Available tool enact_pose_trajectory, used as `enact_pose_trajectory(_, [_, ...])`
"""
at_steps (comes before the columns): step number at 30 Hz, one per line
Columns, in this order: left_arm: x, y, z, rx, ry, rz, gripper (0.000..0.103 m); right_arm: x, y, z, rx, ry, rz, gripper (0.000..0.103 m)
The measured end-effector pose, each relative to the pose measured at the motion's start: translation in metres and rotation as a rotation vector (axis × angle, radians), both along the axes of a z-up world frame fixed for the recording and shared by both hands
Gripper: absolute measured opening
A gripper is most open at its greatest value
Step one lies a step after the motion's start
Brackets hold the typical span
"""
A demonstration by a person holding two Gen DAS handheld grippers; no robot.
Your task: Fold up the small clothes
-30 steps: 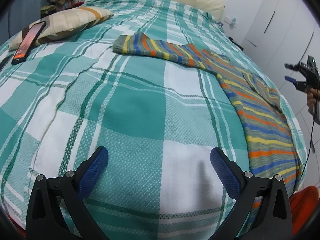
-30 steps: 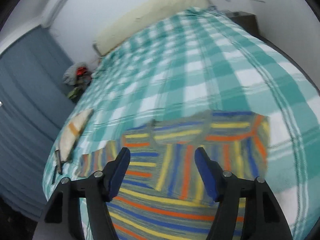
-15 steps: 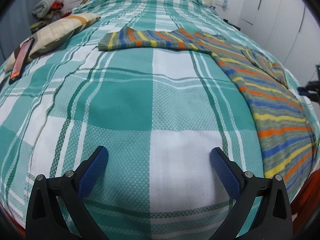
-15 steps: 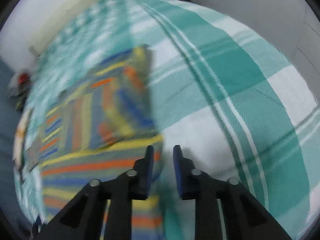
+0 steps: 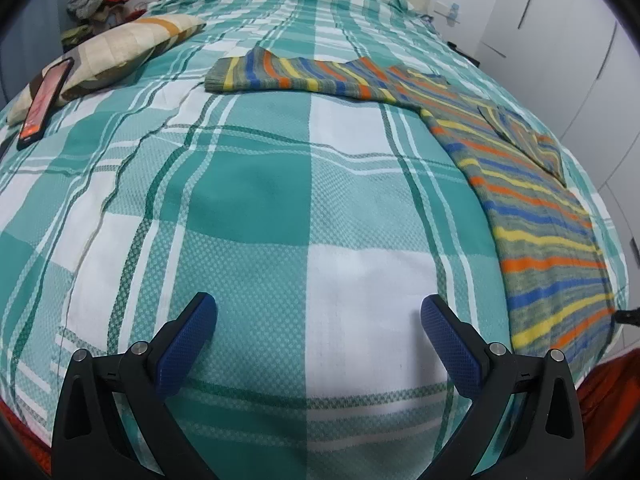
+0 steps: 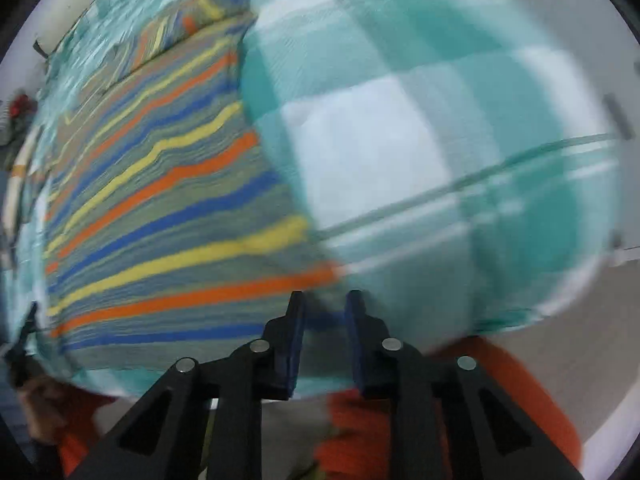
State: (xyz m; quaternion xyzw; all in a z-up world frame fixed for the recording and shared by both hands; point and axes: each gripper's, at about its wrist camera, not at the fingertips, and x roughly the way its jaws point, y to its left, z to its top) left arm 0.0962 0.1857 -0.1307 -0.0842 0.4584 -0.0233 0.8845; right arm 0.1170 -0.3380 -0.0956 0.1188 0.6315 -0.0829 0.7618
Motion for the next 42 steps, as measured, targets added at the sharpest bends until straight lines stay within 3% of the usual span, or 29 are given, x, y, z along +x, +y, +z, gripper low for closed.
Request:
enact_pose_trajectory(5, [0.0,-0.003,0.005,-0.027,-0.014,-0.007,0.102,-0.02,0.045,0.037,0.079,-0.244,0.01,0.042])
enact_pose_trajectory(8, [-0.003,-0.007,0.007,-0.005,-0.023,-0.031,0.102,-0.021,0.092,0.045,0.118,-0.373,0.045,0.05])
enact_pose_trajectory(11, [-0.006,-0.006,0.008,0.019,-0.022,-0.041,0.102,-0.006,0.145,0.041,0.098,-0.457,0.125,0.051])
enact_pose_trajectory(15, [-0.005,0.005,0.012,-0.016,-0.032,-0.017,0.102,-0.001,0.172,0.031,0.05,-0.47,0.236,0.051])
enact_pose_trajectory(20, [0.027,0.036,0.03,-0.17,-0.058,0.072,0.102,-0.012,0.179,0.025,0.057,-0.472,0.261,0.054])
enact_pose_trajectory(26, [0.116,0.092,0.06,-0.263,-0.134,0.172,0.102,-0.01,0.188,0.017,0.049,-0.463,0.315,0.054])
enact_pose_trajectory(28, [0.156,0.12,0.052,-0.302,-0.09,0.25,0.1,-0.012,0.191,0.016,0.042,-0.461,0.336,0.054])
enact_pose_trajectory(31, [0.197,0.15,0.026,-0.362,0.008,0.331,0.085,-0.011,0.192,0.011,0.045,-0.446,0.339,0.054])
enact_pose_trajectory(33, [0.213,0.155,0.006,-0.346,0.075,0.37,0.078,-0.009,0.19,0.007,0.049,-0.432,0.332,0.054])
enact_pose_trajectory(37, [0.228,0.133,0.003,-0.243,0.047,0.286,0.073,-0.005,0.186,0.001,0.057,-0.41,0.316,0.054])
enact_pose_trajectory(38, [0.232,0.124,0.003,-0.225,0.052,0.241,0.049,-0.004,0.185,-0.001,0.06,-0.405,0.312,0.054])
enact_pose_trajectory(39, [0.236,0.118,0.003,-0.198,0.068,0.21,0.014,-0.003,0.184,-0.003,0.065,-0.399,0.308,0.054])
enact_pose_trajectory(40, [0.24,0.113,0.001,-0.167,0.088,0.19,0.004,-0.002,0.184,-0.004,0.068,-0.396,0.306,0.054])
enact_pose_trajectory(42, [0.24,0.109,0.009,-0.129,0.068,0.187,0.004,-0.001,0.184,-0.004,0.07,-0.396,0.307,0.054])
